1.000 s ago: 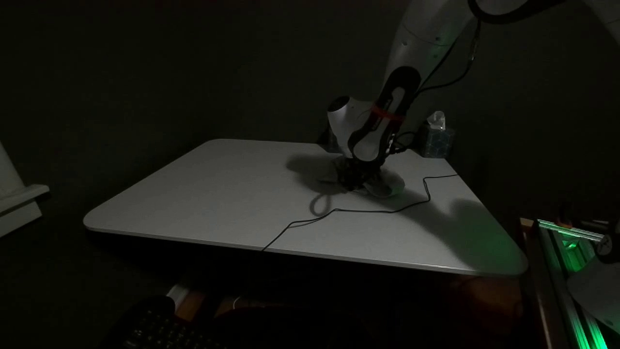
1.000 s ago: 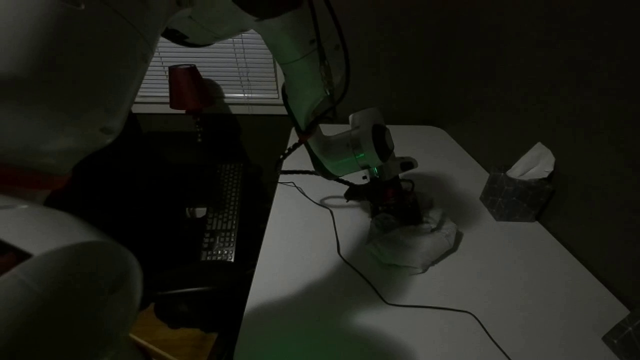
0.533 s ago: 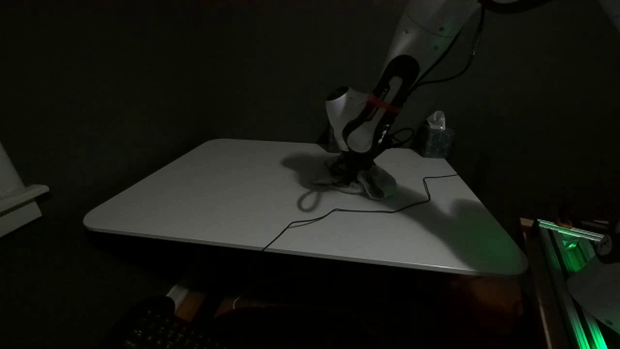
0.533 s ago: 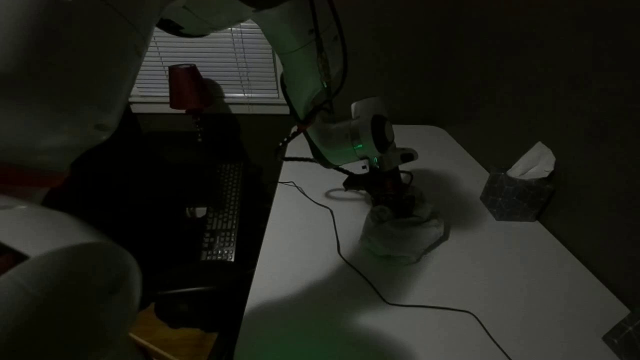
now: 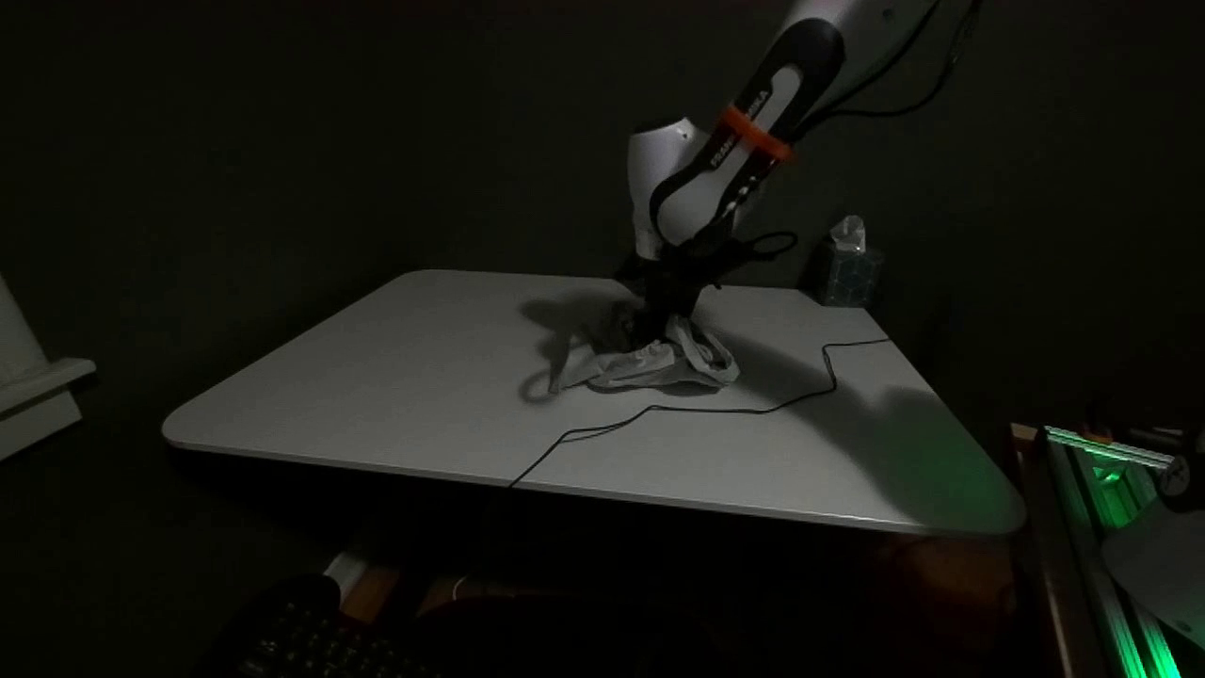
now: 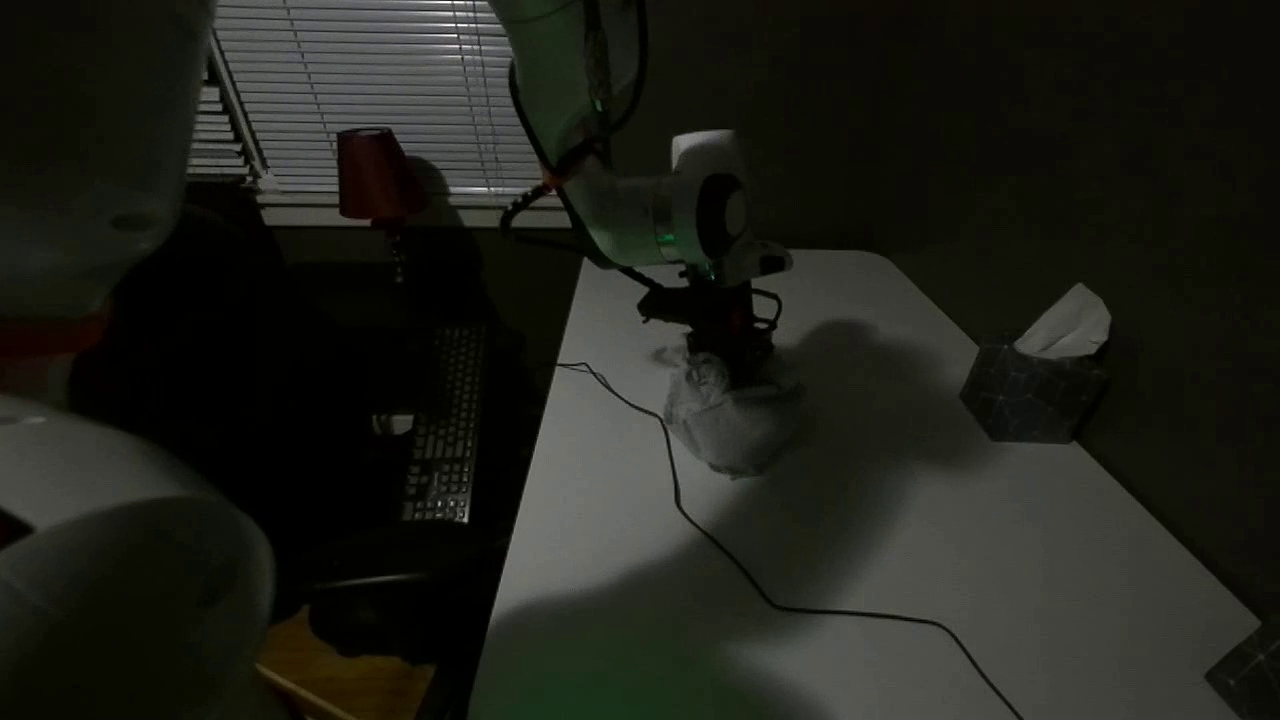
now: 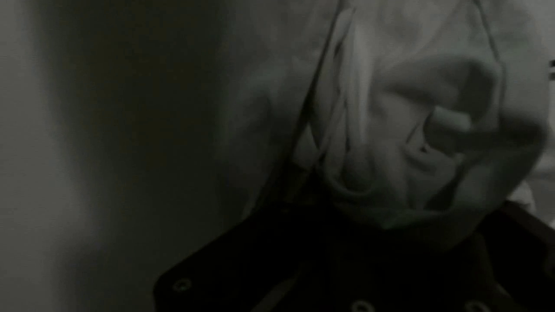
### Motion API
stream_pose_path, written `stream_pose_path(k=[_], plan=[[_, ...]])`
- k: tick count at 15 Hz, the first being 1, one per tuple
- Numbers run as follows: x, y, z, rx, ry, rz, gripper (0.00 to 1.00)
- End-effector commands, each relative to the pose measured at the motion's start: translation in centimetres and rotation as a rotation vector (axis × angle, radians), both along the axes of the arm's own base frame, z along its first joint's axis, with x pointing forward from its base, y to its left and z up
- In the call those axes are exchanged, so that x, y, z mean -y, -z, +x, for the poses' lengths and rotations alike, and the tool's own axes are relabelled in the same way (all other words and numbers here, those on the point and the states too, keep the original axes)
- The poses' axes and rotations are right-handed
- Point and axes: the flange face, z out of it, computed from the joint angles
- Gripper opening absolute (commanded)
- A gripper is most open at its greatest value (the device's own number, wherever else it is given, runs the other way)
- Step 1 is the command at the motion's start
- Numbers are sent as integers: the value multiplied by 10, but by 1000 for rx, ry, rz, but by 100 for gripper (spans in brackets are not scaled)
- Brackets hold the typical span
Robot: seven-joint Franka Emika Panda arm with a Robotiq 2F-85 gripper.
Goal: Put the towel on the chair.
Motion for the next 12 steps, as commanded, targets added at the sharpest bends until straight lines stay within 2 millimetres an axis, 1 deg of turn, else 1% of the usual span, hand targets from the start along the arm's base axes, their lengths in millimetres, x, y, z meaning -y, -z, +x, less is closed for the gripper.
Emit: stream_pose_path(k=[1, 3, 6, 8, 10, 11, 12], plan=[[-39, -43, -35, 54, -136, 120, 3], [-65, -60, -48, 72, -228, 165, 3], [-109, -81, -68, 107, -380, 210, 3], [-145, -90, -82, 115, -484, 251, 3], [-173, -96, -97, 83, -587, 309, 3], [-181, -99, -100, 70, -633, 345, 3], [-173, -90, -81, 86, -557, 296, 10]])
